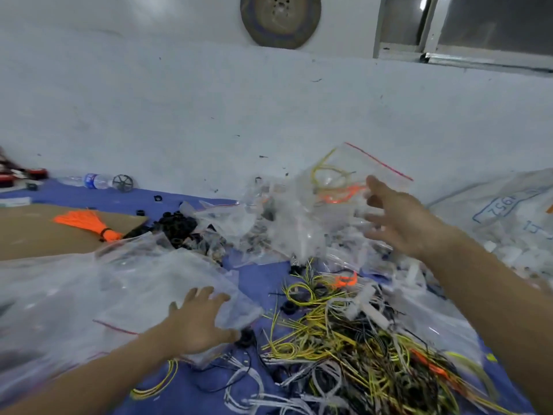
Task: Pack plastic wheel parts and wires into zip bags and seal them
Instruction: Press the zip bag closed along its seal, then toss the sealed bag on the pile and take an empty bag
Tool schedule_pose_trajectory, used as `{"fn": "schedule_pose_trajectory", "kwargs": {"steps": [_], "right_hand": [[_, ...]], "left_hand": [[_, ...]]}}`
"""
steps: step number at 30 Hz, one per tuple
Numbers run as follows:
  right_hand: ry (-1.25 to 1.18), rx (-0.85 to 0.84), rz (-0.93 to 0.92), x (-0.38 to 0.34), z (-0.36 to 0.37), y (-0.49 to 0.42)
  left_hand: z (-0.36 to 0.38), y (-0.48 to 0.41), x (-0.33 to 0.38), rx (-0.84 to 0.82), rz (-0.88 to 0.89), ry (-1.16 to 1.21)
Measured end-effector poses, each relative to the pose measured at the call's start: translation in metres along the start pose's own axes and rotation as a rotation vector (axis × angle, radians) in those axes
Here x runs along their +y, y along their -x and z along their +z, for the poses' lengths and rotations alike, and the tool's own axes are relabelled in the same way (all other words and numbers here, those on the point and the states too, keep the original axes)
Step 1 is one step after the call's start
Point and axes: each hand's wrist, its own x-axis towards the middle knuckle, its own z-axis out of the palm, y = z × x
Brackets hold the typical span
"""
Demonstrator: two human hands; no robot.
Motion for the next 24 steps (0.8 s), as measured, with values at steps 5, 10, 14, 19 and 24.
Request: {"fn": "schedule_pose_trajectory", "kwargs": {"steps": [5, 10, 14, 19, 24], "right_hand": [[0.135, -0.055, 0.195, 0.061, 0.005, 0.001], [0.294, -0.152, 0.210, 0.106, 0.006, 0.031], [0.051, -0.294, 0.218, 0.126, 0.022, 0.049], [0.042, 0.004, -0.197, 0.143, 0.038, 0.047], [0.052, 0.204, -0.291, 0.163, -0.007, 0.039]], "left_hand": [[0.016, -0.001, 0.010, 0.132, 0.009, -0.072], [0.005, -0.006, 0.016, 0.334, -0.100, 0.044], [-0.015, 0.007, 0.049, 0.558, 0.071, 0.263], [-0.022, 0.029, 0.104, 0.668, 0.560, 0.112], [-0.011, -0.010, 0.081, 0.415, 0.673, 0.543]]}}
